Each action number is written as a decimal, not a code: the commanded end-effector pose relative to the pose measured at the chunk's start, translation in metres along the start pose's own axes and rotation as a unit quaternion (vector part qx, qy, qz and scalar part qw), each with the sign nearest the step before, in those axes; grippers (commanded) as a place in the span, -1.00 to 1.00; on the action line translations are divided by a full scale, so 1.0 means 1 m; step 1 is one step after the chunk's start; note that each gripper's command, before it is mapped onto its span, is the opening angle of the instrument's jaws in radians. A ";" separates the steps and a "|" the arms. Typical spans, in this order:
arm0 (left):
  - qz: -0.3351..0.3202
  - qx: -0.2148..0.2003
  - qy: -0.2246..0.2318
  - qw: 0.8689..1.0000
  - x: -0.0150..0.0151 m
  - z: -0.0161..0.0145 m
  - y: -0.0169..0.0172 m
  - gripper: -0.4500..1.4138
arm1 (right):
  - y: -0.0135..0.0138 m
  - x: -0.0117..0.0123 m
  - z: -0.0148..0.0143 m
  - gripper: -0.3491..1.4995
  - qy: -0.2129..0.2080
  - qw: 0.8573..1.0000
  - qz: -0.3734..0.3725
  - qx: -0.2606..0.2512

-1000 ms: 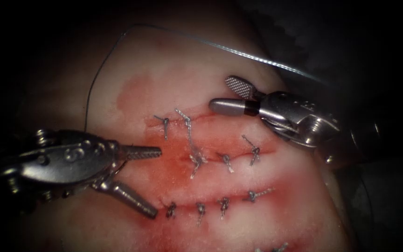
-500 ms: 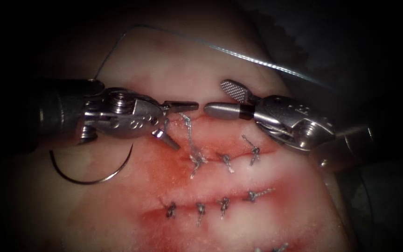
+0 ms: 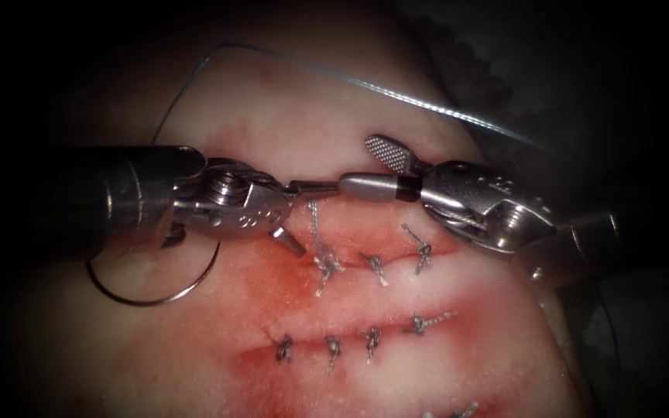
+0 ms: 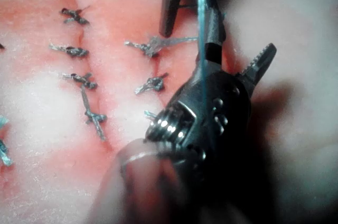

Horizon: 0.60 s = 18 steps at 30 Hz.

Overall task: Wound Closure
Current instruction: Grab the other tail end of the thread on the bottom half of the wound using the left gripper

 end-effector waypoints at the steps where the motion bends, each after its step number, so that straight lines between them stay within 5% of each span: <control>1: -0.036 -0.011 -0.008 0.999 0.0000 0.0004 0.0011 0.03 | 0.0001 0.0004 0.0003 0.93 0.000 1.000 0.001 -0.002; 18: -0.116 -0.021 -0.047 0.992 -0.0007 0.0005 0.0007 -0.12 | -0.0001 0.0003 -0.0003 0.93 0.001 1.000 0.001 -0.005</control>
